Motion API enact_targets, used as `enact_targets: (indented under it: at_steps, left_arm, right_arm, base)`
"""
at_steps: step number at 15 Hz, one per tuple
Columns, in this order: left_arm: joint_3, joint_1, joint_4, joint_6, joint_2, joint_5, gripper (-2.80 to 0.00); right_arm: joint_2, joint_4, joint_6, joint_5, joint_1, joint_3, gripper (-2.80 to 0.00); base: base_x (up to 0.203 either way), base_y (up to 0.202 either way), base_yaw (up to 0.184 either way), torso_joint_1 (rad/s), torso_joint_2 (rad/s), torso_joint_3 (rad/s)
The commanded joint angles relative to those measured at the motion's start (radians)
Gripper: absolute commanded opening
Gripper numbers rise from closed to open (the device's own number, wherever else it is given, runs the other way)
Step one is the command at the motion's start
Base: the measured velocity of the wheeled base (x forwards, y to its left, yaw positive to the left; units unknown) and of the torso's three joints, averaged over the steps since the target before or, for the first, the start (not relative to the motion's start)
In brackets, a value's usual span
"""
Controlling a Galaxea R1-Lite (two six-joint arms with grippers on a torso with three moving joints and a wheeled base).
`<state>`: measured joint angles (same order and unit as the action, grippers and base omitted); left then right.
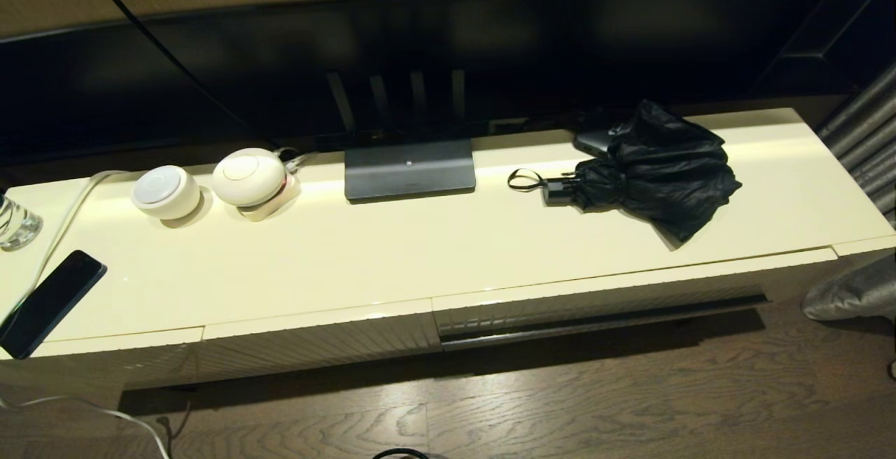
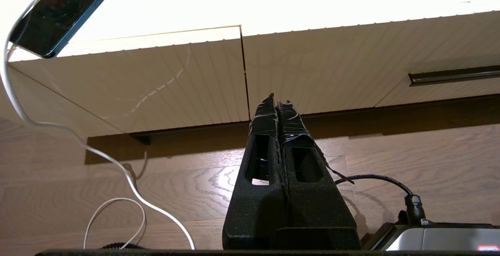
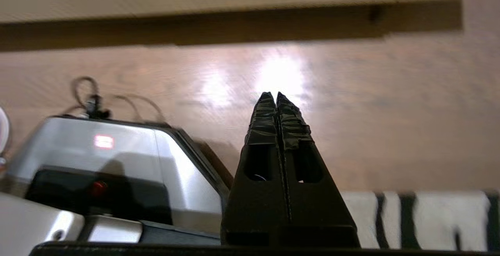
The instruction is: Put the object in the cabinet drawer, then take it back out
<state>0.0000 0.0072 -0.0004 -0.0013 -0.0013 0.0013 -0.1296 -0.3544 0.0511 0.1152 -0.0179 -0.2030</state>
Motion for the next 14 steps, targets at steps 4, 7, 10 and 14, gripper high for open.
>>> enact_targets:
  at_steps: [4,7,10,14]
  left_arm:
    - [0.003,0.000,0.000,0.000,0.001,0.000,-2.80]
    - [0.003,0.000,-0.001,0.000,0.001,0.000,-2.80]
    - [0.003,0.000,-0.001,0.000,0.001,0.000,-2.80]
    - [0.003,0.000,-0.001,0.000,0.001,0.000,-2.80]
  right_arm:
    - [0.132,0.233,-0.051,0.013,0.009,0.118,-2.80]
    - [0.131,0.326,-0.158,-0.044,0.009,0.162,-2.80]
    - [0.131,0.397,-0.166,-0.086,0.009,0.201,-2.80]
    - [0.131,0.354,-0.143,-0.089,0.009,0.203,-2.80]
  base:
    - [0.000,0.000,0.000,0.000,0.00,0.000]
    - [0.000,0.000,0.000,0.000,0.00,0.000]
    - [0.000,0.000,0.000,0.000,0.00,0.000]
    - [0.000,0.000,0.000,0.000,0.00,0.000]
